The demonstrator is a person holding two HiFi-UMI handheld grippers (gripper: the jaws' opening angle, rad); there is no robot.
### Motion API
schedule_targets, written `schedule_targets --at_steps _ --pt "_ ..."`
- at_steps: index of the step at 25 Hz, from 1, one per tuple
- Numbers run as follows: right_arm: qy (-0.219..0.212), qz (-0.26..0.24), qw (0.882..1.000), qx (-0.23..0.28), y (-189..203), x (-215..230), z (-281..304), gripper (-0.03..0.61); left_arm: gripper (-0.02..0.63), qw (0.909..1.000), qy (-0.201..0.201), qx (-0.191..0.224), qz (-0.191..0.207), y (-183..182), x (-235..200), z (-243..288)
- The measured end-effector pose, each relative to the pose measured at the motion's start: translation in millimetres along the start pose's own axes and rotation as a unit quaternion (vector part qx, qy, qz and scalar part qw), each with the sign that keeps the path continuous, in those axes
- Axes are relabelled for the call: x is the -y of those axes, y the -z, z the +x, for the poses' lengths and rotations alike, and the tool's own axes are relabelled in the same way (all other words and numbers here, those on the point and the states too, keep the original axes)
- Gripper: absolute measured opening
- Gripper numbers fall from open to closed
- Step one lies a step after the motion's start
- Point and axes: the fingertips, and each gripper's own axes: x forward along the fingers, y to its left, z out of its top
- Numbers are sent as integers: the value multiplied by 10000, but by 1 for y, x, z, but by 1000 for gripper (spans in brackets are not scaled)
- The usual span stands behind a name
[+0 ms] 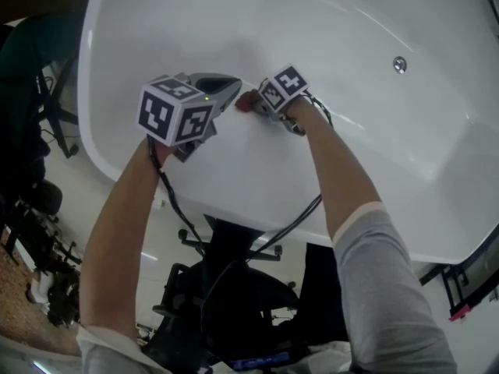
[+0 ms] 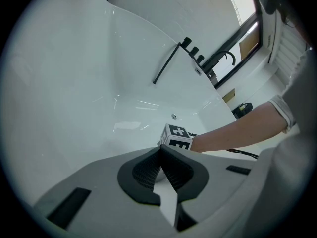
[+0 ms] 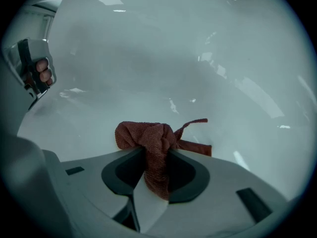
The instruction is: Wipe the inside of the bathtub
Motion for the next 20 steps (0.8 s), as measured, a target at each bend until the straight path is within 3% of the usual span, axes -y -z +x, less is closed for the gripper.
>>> schedule_targets --at_steps 20 --pt "-191 -189 9996 -102 2 -111 -52 124 8 9969 -278 732 -99 -15 52 -100"
